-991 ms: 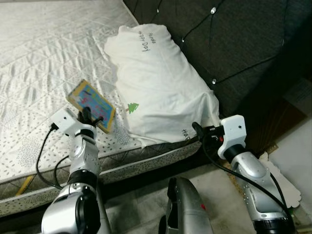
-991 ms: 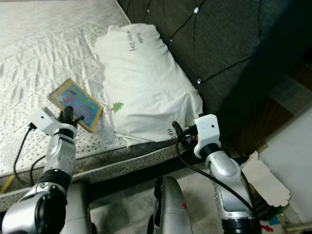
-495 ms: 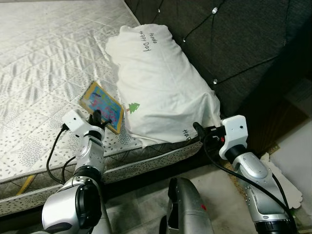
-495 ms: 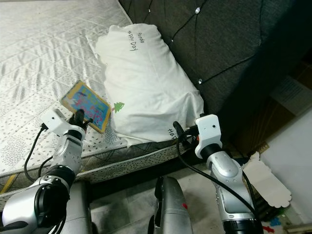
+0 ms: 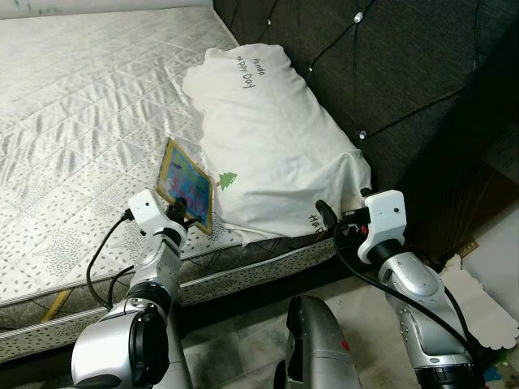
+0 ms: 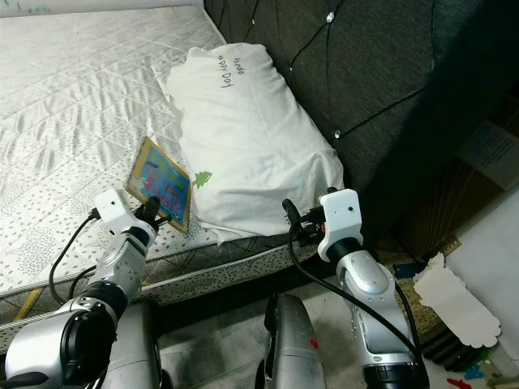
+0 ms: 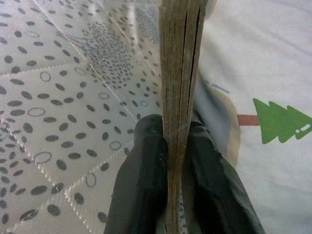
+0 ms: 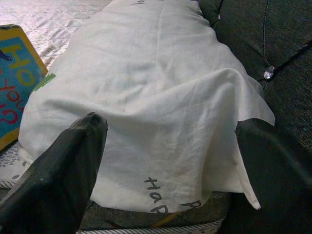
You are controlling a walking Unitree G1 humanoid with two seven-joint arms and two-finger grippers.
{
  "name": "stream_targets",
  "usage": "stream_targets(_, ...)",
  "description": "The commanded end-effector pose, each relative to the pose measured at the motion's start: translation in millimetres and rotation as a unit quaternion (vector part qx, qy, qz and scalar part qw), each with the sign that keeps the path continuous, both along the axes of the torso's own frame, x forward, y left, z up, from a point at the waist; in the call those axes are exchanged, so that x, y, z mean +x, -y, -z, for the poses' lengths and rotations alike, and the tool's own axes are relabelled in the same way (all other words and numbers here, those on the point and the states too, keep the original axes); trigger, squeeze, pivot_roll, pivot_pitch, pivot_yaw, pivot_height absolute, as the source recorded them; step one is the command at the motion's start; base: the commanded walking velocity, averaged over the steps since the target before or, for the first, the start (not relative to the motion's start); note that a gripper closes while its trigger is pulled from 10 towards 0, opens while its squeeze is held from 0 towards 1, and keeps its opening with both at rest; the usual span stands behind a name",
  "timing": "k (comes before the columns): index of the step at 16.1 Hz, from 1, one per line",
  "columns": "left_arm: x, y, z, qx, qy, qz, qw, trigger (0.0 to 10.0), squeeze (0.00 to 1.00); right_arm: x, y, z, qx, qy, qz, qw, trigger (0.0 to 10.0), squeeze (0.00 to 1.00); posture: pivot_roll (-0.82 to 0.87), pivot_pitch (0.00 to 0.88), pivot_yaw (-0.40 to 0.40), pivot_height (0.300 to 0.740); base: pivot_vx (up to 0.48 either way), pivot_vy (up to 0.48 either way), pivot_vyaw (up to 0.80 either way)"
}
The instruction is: Clean up the room
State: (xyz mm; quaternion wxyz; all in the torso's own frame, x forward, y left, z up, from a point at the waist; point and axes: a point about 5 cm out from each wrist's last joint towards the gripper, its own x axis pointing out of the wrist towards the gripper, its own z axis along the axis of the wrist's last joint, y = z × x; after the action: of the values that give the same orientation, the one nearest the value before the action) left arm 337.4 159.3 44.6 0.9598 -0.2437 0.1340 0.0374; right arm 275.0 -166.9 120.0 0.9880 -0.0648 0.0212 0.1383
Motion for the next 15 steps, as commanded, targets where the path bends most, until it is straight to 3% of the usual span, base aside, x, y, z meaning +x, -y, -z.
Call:
stream_targets(1,-14.7,23.2,23.9,-0.013,-0.074,0.051,0.996,10.0,0.0,4.6,-2.2,-5.4,0.001,0.015,-0.002,1.0,10.0,0.0,-0.19,0.073,-0.065,0.557,0.0,0.0,0.0)
stream_targets(3,-15.2,24.2,24.7,-0.018,-0.077,0.054,0.995,10.0,0.0,5.7,-2.5,-5.9,0.001,0.017,-0.002,1.0,10.0,0.0,-0.19,0.072,-0.064,0.557,0.0,0.0,0.0)
stream_targets(4,-15.6,24.4,25.3,-0.02,-0.08,0.055,0.995,10.0,0.96,6.5,-2.8,-6.0,0.001,0.018,-0.002,1.0,10.0,0.0,-0.19,0.069,-0.064,0.557,0.0,0.0,0.0)
stream_targets(7,-17.4,22.7,28.7,-0.008,-0.102,0.052,0.993,10.0,1.0,8.3,-3.9,-6.2,0.001,0.02,-0.001,1.0,10.0,0.0,-0.18,0.067,-0.063,0.557,0.0,0.0,0.0)
stream_targets(11,-14.9,15.2,26.5,-0.035,-0.106,0.012,0.994,10.0,1.0,10.7,-5.4,-6.1,0.001,0.022,-0.001,1.0,10.0,0.0,-0.16,0.061,-0.065,0.557,0.0,0.0,0.0)
stream_targets(15,-24.1,7.4,38.5,-0.038,-0.16,-0.004,0.986,10.0,1.0,14.3,-9.7,-6.4,0.004,0.029,-0.001,1.0,10.0,0.0,-0.17,0.056,-0.057,0.557,0.0,0.0,0.0)
